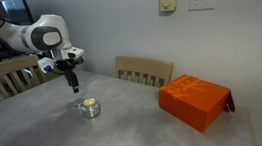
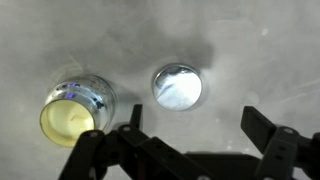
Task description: Pick the lid and put it on the bottle
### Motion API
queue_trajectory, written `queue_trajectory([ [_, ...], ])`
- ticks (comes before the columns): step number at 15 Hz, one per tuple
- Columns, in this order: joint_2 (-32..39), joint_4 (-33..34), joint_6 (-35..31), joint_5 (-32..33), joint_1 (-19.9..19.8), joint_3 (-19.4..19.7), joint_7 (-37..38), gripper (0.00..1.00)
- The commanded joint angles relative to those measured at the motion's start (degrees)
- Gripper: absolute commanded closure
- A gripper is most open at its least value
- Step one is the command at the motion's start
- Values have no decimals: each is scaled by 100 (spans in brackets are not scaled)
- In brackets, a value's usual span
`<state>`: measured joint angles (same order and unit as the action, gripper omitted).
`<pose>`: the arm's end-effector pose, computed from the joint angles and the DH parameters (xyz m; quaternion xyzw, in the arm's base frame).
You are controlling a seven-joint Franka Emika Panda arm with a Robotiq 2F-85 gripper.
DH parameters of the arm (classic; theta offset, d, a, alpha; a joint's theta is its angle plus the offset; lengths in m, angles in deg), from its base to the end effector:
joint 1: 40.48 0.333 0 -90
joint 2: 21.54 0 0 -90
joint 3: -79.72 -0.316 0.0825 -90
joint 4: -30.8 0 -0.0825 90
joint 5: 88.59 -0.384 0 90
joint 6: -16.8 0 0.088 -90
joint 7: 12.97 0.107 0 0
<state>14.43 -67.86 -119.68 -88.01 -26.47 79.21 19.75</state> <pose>0.6536 0.1686 0.2251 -0.9877 0.1554 -0.0152 0.0056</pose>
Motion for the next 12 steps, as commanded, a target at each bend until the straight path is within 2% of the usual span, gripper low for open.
queue_trajectory([
  [1,480,557,352,-27,111,61,-19,0],
  [12,1055,719,472,-303,117,8,-4,0],
])
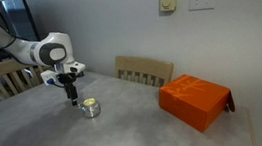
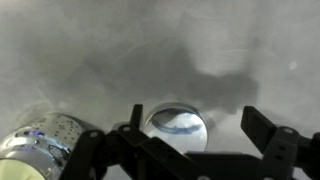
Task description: Pick the lid and put it on the bottle
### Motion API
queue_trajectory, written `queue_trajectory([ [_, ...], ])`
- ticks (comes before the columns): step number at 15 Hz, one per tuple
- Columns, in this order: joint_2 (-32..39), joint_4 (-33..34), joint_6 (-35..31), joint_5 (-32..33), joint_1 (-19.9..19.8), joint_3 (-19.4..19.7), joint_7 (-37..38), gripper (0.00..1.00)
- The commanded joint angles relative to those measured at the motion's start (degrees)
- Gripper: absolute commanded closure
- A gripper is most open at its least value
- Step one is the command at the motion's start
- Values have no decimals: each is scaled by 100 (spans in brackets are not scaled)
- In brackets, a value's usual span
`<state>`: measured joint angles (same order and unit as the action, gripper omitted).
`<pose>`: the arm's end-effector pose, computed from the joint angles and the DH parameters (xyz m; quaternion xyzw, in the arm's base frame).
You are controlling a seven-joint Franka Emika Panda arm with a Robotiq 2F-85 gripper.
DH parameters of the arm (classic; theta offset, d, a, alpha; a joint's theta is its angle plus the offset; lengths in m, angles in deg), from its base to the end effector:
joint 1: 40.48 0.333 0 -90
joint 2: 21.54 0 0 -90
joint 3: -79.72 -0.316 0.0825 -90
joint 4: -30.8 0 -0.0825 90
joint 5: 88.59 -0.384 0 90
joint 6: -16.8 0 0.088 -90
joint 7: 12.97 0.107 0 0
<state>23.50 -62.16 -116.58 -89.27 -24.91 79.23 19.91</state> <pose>0.6529 0.1875 0.1540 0.9876 -0.1515 -0.0397 0.0101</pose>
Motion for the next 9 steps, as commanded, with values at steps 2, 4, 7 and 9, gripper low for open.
queue_trajectory([
  [2,216,84,64,-301,-37,-4,41,0],
  [4,267,66,20,-415,-50,4,84,0],
  [7,254,98,44,-544,-133,35,49,0],
  [9,279,103,24,-575,-134,78,84,0],
])
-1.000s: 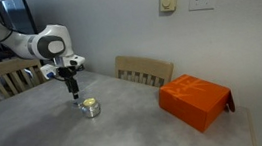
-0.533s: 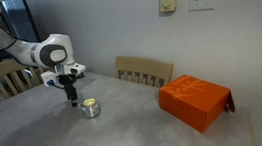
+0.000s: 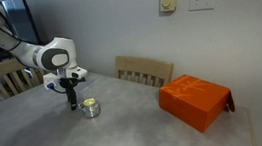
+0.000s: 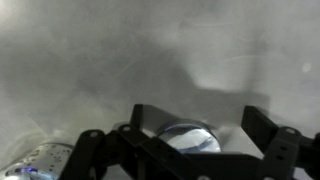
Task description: Pick the lid and put it on the bottle
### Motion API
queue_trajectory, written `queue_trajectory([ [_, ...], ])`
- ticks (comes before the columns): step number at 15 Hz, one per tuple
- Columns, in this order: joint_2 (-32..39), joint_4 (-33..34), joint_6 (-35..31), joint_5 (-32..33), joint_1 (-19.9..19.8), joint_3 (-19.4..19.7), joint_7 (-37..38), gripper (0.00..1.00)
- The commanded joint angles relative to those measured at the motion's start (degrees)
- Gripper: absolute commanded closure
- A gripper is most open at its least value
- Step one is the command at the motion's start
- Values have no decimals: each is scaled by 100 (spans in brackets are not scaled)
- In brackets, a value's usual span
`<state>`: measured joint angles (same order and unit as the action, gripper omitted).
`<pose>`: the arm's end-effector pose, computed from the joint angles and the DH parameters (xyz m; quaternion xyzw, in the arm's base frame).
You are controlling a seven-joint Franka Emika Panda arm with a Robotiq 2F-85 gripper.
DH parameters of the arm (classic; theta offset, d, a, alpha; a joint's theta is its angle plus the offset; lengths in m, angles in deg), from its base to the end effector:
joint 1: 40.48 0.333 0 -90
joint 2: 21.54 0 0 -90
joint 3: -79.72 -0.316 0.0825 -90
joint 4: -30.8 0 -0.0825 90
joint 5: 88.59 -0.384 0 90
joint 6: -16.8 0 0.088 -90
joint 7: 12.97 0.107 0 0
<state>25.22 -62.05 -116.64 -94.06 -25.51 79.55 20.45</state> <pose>0.6507 0.1775 0.1346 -0.9791 0.1930 0.0630 0.0088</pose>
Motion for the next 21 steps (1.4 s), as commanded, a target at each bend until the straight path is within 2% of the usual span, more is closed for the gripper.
queue_trajectory([
  [1,100,86,25,-95,-85,81,50,0],
  [13,185,238,-40,-169,-272,138,124,0],
  [14,185,237,-40,-166,-270,137,137,25],
  [15,180,228,-50,-155,-251,137,149,28],
  [19,123,254,23,-46,-144,205,234,55],
  [21,-9,124,59,71,-85,272,232,56],
])
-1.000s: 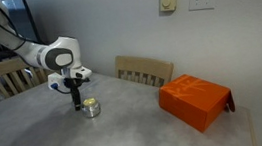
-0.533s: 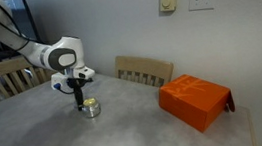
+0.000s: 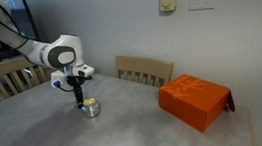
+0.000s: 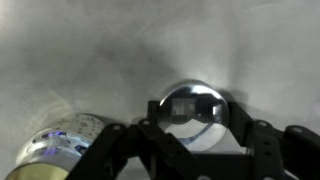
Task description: Pick the lid and put it on the bottle
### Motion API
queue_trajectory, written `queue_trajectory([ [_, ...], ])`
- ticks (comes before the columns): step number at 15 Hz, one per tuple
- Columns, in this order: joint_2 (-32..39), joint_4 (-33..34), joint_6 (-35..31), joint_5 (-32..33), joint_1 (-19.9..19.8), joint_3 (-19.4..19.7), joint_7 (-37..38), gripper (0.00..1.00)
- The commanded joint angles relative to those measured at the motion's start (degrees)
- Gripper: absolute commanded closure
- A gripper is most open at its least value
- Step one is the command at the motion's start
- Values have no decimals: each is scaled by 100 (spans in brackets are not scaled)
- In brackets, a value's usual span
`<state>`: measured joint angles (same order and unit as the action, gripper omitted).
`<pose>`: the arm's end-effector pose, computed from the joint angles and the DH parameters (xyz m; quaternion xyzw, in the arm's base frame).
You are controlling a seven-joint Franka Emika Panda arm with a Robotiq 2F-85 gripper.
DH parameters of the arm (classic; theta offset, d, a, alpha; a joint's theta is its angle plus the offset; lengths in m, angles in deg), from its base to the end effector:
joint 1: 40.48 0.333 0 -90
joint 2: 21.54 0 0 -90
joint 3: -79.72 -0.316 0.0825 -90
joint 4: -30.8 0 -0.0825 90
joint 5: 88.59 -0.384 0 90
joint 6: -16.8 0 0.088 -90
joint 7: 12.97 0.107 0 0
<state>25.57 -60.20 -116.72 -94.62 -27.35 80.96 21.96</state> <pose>0.6693 0.1445 0.1433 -0.9712 0.2332 0.0478 0.0105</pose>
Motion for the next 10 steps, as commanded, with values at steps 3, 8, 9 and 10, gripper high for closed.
queue_trajectory([
  [3,-481,-445,-48,352,191,255,66,56],
  [8,-1544,-1230,-307,841,266,513,144,56],
  [9,-1739,-1356,-330,907,245,527,163,56],
  [10,-1954,-1513,-333,966,221,550,209,56],
])
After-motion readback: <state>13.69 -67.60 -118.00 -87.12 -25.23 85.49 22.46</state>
